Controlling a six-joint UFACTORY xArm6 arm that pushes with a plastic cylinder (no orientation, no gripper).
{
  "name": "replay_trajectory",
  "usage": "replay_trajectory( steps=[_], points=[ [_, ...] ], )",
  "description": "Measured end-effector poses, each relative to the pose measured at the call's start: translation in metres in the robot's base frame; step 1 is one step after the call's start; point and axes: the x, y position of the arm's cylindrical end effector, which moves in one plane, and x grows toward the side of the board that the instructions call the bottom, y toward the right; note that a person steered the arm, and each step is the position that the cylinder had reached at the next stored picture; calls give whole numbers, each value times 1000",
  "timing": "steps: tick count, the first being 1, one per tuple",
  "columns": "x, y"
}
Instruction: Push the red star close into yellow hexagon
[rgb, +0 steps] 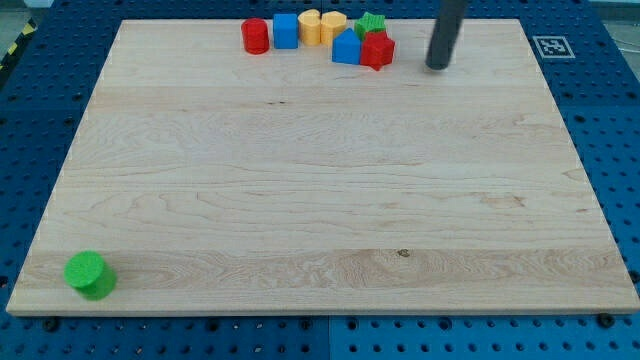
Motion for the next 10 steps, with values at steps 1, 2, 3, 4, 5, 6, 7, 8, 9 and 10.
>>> replay_trajectory(
  steps=[1, 2, 3, 4, 5, 6, 7, 8, 9, 10],
  points=[
    [-2, -12],
    [-2, -45],
    [-2, -54],
    [-2, -52],
    [-2, -35],
    [-21, -35],
    [-25, -45],
    [-25, -56],
    [-25, -66],
    [-22, -67]
  ],
)
